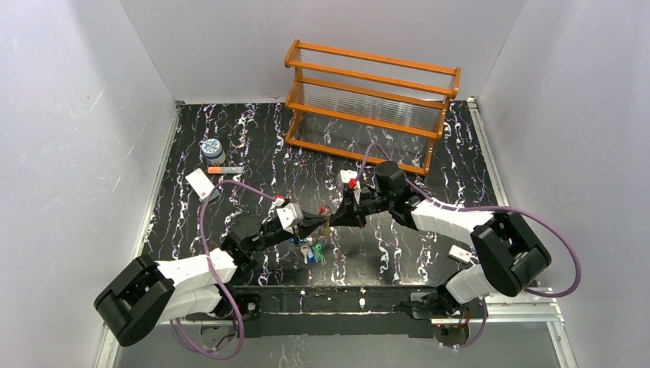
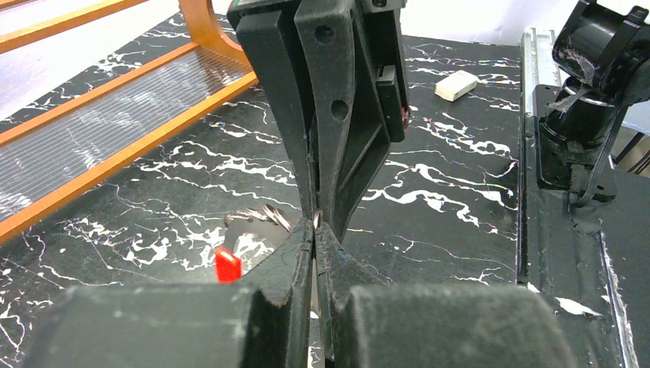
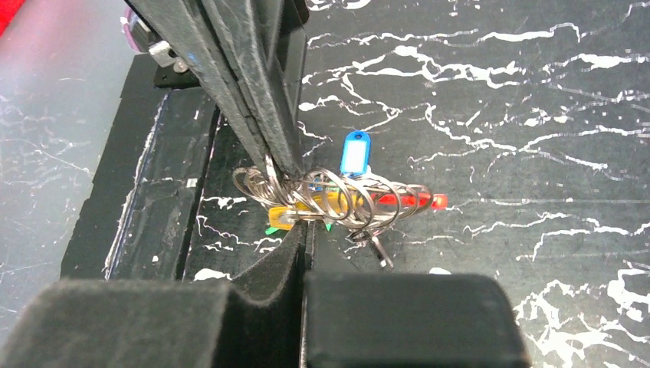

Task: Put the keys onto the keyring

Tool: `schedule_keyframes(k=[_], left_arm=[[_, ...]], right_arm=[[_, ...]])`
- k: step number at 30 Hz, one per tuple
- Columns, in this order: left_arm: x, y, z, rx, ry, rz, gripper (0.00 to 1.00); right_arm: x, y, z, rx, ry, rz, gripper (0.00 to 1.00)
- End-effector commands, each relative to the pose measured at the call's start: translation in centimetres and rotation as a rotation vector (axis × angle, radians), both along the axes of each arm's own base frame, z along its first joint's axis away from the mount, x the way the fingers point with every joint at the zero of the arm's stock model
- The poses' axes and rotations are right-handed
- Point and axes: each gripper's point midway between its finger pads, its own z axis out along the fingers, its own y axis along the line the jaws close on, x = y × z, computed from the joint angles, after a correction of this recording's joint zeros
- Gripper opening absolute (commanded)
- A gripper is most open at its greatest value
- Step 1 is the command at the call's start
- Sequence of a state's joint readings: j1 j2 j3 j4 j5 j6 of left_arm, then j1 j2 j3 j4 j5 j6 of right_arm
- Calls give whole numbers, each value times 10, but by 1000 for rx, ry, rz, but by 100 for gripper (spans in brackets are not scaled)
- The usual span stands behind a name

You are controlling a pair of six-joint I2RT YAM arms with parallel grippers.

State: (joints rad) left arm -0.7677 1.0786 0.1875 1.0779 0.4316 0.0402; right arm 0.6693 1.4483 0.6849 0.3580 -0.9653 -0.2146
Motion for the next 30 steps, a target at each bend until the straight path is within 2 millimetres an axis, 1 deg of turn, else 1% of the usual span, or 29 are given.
schedule_keyframes(k=[1, 3, 5, 11, 16, 20, 26, 30], left_arm=[[0, -2, 23, -63, -58, -4, 0], [1, -2, 22, -61, -57, -1, 0], [1, -2, 21, -59, -56, -2, 0], [1, -2, 20, -55, -55, -2, 0], [2, -3, 20, -56, -56, -2, 0], [1, -3, 21, -58, -58, -3, 0], [1, -2, 22, -60, -65, 0, 0], [1, -2, 24, -64, -67, -2, 0]], right_arm=[[12, 2, 17, 12, -96, -52, 12], [12, -1, 24, 30, -135, -66, 22], [11, -3, 30, 52, -172, -76, 27], [1, -6, 45, 123, -228, -50, 28], [-4, -6, 52, 167, -245, -23, 28], [-7, -5, 54, 182, -251, -8, 36], [-7, -8, 66, 221, -297, -29, 42], [-8, -9, 73, 241, -318, -38, 44]])
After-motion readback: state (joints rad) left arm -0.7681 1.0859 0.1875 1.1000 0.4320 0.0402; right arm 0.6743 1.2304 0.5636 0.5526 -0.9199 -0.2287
